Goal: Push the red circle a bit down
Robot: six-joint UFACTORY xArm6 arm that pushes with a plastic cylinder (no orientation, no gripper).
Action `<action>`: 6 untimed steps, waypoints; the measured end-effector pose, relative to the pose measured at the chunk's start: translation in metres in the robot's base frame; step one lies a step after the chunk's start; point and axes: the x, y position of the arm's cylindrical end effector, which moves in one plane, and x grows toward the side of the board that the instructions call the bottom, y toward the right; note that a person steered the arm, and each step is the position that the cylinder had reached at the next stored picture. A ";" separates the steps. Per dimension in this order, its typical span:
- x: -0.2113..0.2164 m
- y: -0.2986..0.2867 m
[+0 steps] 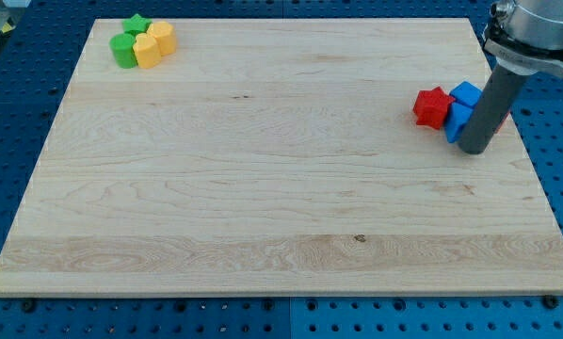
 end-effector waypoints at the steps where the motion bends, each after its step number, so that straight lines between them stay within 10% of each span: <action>1: 0.003 -0.035; 4: -0.131 -0.061; 6: -0.147 0.031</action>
